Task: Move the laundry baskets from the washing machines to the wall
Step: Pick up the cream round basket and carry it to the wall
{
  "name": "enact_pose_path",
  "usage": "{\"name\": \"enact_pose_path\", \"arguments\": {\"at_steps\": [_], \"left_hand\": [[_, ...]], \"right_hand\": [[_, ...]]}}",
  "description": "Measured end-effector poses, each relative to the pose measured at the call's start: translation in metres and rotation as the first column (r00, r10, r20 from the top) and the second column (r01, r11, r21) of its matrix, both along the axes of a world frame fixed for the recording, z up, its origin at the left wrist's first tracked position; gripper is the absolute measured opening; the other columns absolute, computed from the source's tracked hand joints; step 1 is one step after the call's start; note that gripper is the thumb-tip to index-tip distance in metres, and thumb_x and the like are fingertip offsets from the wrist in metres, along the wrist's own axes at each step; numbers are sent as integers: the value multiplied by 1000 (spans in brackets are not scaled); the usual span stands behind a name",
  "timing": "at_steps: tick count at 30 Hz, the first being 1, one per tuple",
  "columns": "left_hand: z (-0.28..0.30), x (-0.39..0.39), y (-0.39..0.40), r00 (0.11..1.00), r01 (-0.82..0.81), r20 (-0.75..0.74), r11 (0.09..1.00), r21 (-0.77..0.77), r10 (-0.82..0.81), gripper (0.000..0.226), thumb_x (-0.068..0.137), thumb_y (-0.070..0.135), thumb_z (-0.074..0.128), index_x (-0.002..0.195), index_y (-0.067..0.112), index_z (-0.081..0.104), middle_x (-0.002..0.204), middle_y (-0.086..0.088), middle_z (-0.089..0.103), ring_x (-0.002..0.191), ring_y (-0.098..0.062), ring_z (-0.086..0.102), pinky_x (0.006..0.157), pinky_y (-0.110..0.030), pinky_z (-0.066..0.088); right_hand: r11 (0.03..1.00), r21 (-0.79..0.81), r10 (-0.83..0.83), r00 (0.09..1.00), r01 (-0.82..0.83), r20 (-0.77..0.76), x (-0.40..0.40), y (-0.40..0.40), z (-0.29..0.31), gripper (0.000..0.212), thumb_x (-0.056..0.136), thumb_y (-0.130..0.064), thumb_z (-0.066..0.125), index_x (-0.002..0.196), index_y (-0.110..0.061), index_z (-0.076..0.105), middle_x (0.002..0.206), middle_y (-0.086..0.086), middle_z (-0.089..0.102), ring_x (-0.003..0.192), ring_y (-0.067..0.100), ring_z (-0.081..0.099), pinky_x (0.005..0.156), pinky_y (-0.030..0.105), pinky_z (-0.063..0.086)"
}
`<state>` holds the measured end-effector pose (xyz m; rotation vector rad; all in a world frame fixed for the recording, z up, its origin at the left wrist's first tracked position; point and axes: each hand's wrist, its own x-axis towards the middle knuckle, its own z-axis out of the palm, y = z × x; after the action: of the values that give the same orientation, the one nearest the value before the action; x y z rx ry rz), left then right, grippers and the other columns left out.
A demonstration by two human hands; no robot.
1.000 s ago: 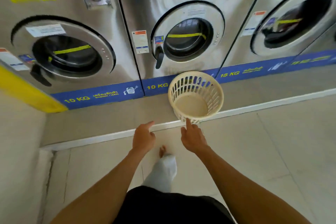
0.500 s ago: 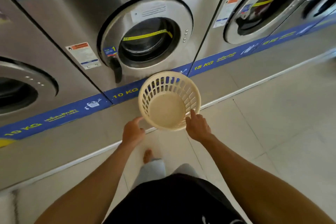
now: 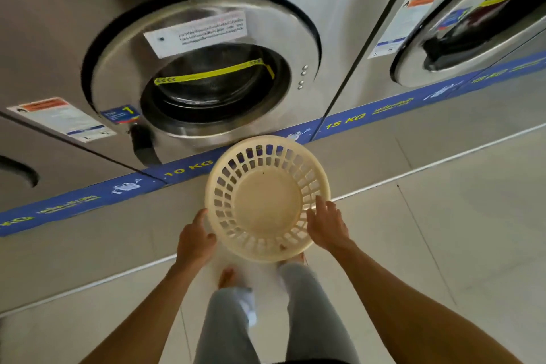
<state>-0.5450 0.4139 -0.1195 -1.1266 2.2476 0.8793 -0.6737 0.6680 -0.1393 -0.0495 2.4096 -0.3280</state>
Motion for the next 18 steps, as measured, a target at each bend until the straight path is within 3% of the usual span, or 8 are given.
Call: {"name": "enact_pose_path", "arguments": {"at_steps": [6, 9, 11, 13, 15, 18], "left_hand": [[-118, -20, -4, 993, -113, 21, 993, -40, 114, 78, 89, 24, 50, 156, 32, 13, 131, -30, 54, 114, -49, 55, 98, -55, 45], [-144, -36, 4, 981, -193, 19, 979, -70, 195, 81, 96, 21, 51, 158, 34, 2, 139, -33, 40, 123, -50, 44, 102, -57, 39], [-159, -43, 7, 968, -252, -16, 966, -64, 251, 87, 96, 16, 52, 158, 38, -4, 137, -33, 39, 119, -51, 47, 99, -56, 41], [-170, -44, 10, 957, -290, -25, 955, -63, 289, 95, 93, 18, 58, 155, 46, -9, 135, -29, 38, 110, -51, 53, 93, -54, 46], [-172, -44, 11, 954, -298, -21, 952, -73, 298, 96, 93, 20, 59, 154, 49, -9, 129, -26, 45, 106, -49, 57, 91, -54, 49], [-156, -43, 8, 958, -287, -6, 956, -55, 287, 86, 95, 13, 50, 156, 45, -1, 120, -24, 58, 108, -45, 59, 91, -50, 50]], "right_hand": [[998, 34, -48, 997, 50, -52, -53, 10, -99, 68, 105, -55, 31, 164, -32, 7, 173, 8, -1, 155, 41, 18, 121, 61, 26], [999, -10, -53, 997, 53, -49, -72, 16, -143, 67, 107, -46, 34, 164, -34, 0, 173, 8, -6, 152, 43, 27, 116, 63, 33], [996, -65, -69, 996, 66, -51, -78, 18, -162, 69, 109, -32, 37, 163, -35, -5, 172, 9, 1, 143, 44, 43, 108, 62, 42], [994, -94, -63, 994, 55, -85, -81, 22, -171, 83, 104, -14, 48, 163, -36, -6, 162, 14, 23, 117, 41, 59, 93, 57, 51], [999, -51, -6, 997, 3, -71, -83, 27, -173, 103, 94, 0, 58, 163, -36, -10, 141, 14, 39, 88, 32, 58, 82, 54, 52], [999, -3, 39, 998, -39, -50, -87, 32, -156, 103, 92, 1, 57, 163, -37, -8, 134, 15, 43, 91, 38, 61, 84, 53, 51]]}}
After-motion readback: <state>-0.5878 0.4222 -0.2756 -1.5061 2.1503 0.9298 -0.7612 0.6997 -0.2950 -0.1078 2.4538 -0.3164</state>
